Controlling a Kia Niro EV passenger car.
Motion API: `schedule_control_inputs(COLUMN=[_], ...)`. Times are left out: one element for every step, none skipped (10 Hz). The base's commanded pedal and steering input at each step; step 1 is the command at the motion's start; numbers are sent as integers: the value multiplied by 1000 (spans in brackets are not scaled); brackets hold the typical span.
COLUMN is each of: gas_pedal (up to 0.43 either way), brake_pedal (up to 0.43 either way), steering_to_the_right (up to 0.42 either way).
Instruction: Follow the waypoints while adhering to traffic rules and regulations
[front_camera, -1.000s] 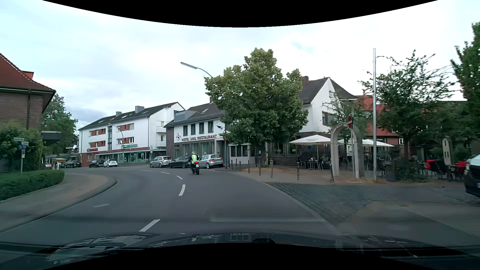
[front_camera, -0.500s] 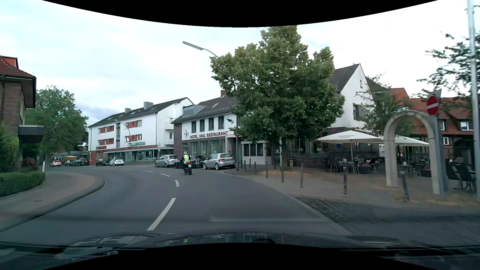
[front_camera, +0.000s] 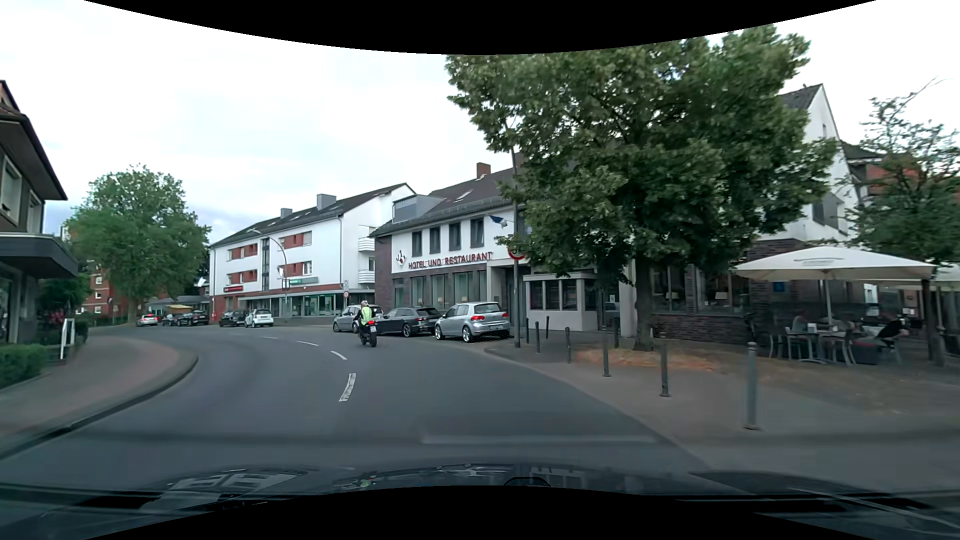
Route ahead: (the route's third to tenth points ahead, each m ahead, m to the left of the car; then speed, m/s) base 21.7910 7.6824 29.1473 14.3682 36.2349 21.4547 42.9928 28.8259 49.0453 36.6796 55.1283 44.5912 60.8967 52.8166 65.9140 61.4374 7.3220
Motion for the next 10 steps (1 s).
schedule_control_inputs(gas_pedal=[130,130,130,130,130,130,130,130,130,130], brake_pedal=[0,0,0,0,0,0,0,0,0,0], steering_to_the_right=[-111,-111,-112,-117,-122,-125,-126,-127,-127,-127])
